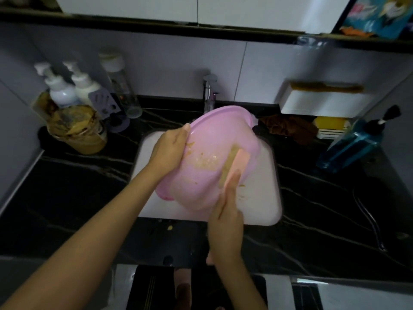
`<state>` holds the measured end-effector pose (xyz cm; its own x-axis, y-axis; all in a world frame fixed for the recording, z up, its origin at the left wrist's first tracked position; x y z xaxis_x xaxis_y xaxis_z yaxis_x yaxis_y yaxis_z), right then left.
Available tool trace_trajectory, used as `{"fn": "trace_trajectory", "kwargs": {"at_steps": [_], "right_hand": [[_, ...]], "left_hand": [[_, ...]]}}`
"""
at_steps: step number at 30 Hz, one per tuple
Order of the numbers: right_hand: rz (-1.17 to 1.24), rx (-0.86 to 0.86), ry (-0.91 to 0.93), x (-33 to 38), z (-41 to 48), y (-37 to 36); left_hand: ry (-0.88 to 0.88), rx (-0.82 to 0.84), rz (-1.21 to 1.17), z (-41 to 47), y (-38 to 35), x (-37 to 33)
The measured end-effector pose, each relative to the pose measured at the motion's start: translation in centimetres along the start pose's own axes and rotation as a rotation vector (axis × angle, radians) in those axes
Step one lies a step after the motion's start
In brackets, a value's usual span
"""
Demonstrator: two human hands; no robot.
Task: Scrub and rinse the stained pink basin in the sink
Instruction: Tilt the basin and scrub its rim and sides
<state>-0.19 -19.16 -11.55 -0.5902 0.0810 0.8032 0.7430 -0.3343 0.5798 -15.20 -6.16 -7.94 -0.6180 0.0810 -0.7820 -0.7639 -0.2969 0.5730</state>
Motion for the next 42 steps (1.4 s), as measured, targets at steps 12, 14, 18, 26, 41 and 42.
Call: {"fn": "trace_trajectory", "kwargs": {"at_steps": [12, 14, 18, 26, 41, 42], "right_hand": [[-0.412, 0.097, 0.142, 3.4, 0.7, 2.3], [-0.475, 0.112, 0.185, 3.0, 2.8, 3.5], [-0.414, 0.079, -0.027, 0.8, 8.7, 5.6], [-0.613, 0.151, 0.313, 2.3, 6.4, 4.7], [-0.265, 0.273, 0.009, -0.7, 15.5, 7.5], [-0.254, 0.271, 0.044, -0.1, 15.3, 7.2]], "left_hand": [[-0.002, 0.107, -0.088, 0.1, -1.5, -0.3], [-0.025, 0.13, -0.113, 0.4, -1.3, -0.4], [-0.042, 0.15, -0.135, 0.5, -1.7, -0.2], [-0.096, 0.132, 0.164, 0.2, -0.8, -1.1], [0.039, -0.115, -0.208, -4.9, -0.7, 3.1], [0.009, -0.117, -0.18, -4.3, -0.5, 2.4]]}}
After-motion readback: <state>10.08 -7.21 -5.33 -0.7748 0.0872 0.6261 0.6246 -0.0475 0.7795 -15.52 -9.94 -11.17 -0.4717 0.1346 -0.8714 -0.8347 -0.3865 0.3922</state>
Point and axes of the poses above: each hand's wrist, its own z-axis towards the middle knuckle, its own y-axis out of the back of the hand, x = y × z, the point moved 2 cm from there along z, towards the middle knuckle, and after that the axes turned 7 degrees about -x, right-handed, at the moved point
